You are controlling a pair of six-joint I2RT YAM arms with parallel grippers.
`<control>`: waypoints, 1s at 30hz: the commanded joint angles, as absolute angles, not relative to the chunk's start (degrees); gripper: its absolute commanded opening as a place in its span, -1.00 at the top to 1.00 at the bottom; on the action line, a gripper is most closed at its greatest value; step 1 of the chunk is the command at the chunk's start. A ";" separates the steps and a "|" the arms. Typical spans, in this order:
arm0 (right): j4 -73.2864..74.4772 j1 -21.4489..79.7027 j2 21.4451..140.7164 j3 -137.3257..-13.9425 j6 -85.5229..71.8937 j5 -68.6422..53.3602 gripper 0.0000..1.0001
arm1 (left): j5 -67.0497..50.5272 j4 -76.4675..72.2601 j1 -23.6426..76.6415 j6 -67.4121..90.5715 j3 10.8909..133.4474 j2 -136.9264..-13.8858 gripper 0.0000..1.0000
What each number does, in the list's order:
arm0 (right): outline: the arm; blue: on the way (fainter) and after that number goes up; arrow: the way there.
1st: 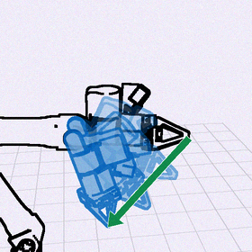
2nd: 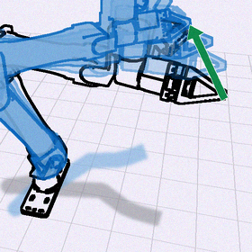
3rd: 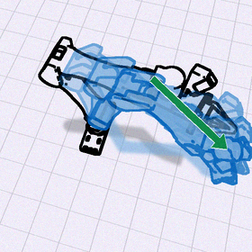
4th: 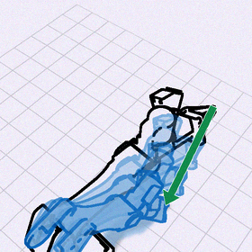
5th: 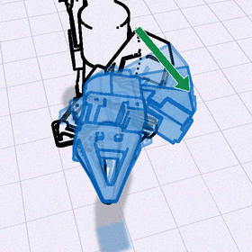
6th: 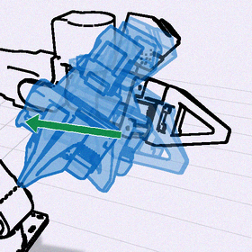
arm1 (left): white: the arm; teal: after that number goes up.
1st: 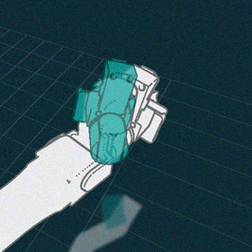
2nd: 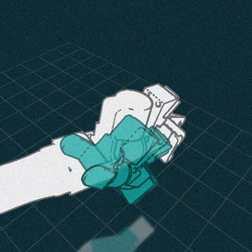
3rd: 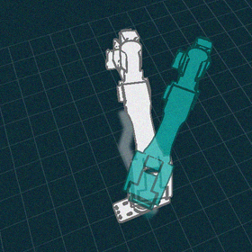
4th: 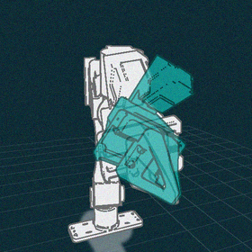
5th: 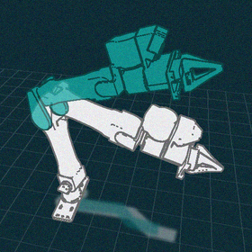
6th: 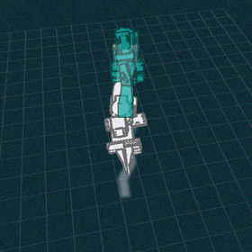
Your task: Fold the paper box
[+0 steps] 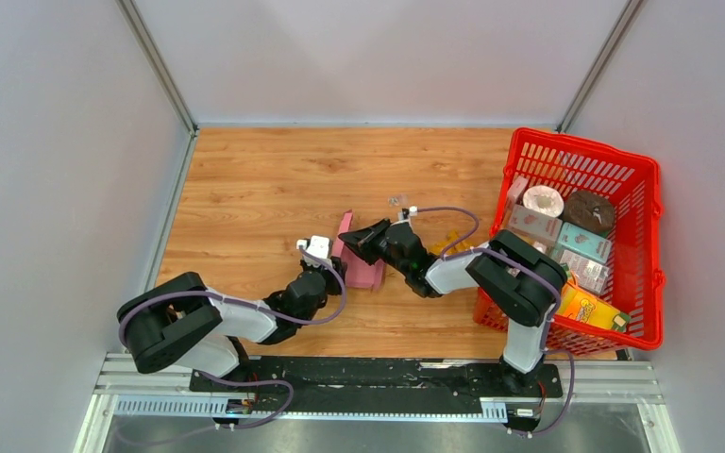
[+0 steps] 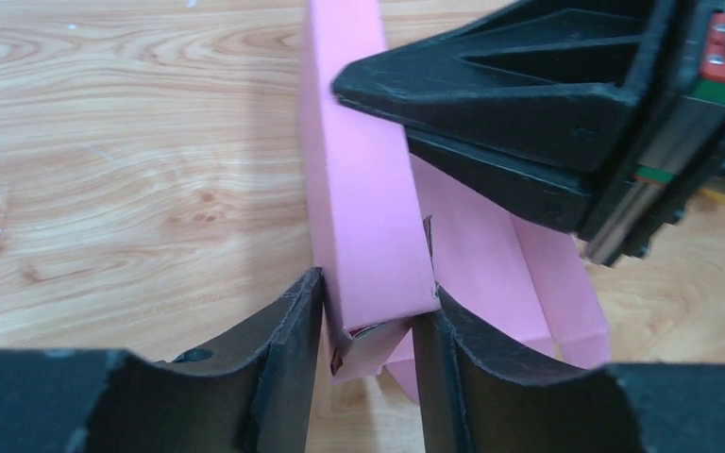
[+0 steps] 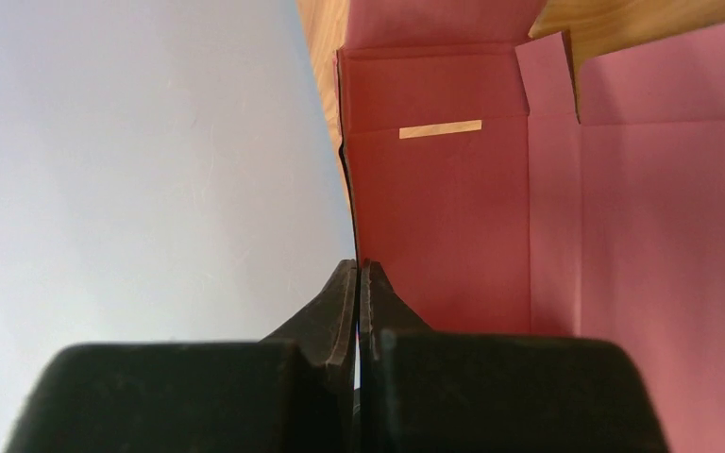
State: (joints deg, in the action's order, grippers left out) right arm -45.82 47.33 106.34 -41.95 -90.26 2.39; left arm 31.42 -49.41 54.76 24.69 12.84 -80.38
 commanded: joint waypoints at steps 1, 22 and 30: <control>-35.96 49.30 103.10 -41.66 -92.28 6.06 1.00 | 42.88 -45.01 55.19 27.60 14.59 -80.42 0.12; -1.17 51.51 93.70 -50.44 -81.52 12.30 0.78 | 52.30 -36.91 55.99 26.81 19.60 -84.90 0.79; 13.69 44.06 89.74 -57.82 -43.99 -1.63 -0.36 | 47.64 -43.75 55.99 20.14 17.67 -85.60 0.80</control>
